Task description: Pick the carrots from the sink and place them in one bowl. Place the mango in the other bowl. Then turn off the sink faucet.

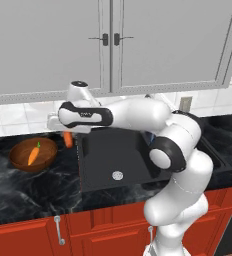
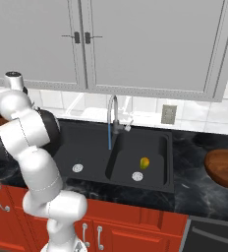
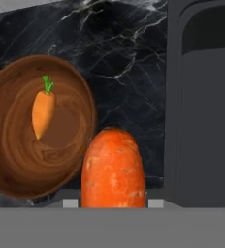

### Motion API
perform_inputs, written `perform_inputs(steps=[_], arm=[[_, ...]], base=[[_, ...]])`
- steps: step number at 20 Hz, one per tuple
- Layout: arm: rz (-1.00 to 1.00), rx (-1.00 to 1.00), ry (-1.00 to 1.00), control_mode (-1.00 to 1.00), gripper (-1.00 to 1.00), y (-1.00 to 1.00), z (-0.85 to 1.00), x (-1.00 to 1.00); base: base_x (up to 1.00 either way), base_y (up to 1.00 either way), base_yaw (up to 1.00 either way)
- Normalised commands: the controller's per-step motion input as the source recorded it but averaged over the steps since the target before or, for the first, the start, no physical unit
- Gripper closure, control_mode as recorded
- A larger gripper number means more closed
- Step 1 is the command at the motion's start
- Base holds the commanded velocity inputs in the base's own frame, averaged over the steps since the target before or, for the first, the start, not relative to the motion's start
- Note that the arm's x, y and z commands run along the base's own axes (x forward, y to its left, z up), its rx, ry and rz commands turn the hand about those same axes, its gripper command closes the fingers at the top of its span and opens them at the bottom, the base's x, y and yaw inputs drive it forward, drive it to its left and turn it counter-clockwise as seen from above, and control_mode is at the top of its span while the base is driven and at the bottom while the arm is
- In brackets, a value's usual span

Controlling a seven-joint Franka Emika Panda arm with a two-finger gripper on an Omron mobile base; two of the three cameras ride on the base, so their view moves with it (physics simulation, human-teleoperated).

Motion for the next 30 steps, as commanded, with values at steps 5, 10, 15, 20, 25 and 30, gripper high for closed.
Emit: perform_inputs(steps=[5, 10, 15, 20, 25, 30], arm=[[-0.03, 0.00, 0.02, -1.00, 1.00, 0.45, 0.00, 0.00], [-0.05, 0.00, 0.02, -1.00, 1.00, 0.51, 0.00, 0.00], [-0.06, 0.00, 0.01, -1.00, 1.00, 0.51, 0.00, 0.02], [-0.06, 0.00, 0.00, -1.00, 1.00, 0.39, -0.07, 0.13], [-0.03, 0.00, 0.00, -1.00, 1.00, 0.10, -0.21, 0.20], [-0.03, 0.00, 0.00, -1.00, 1.00, 0.00, -0.32, 0.27]], base=[[0.00, 0.00, 0.00], [0.00, 0.00, 0.00], [0.00, 0.00, 0.00], [0.00, 0.00, 0.00], [0.00, 0.00, 0.00], [0.00, 0.00, 0.00]])
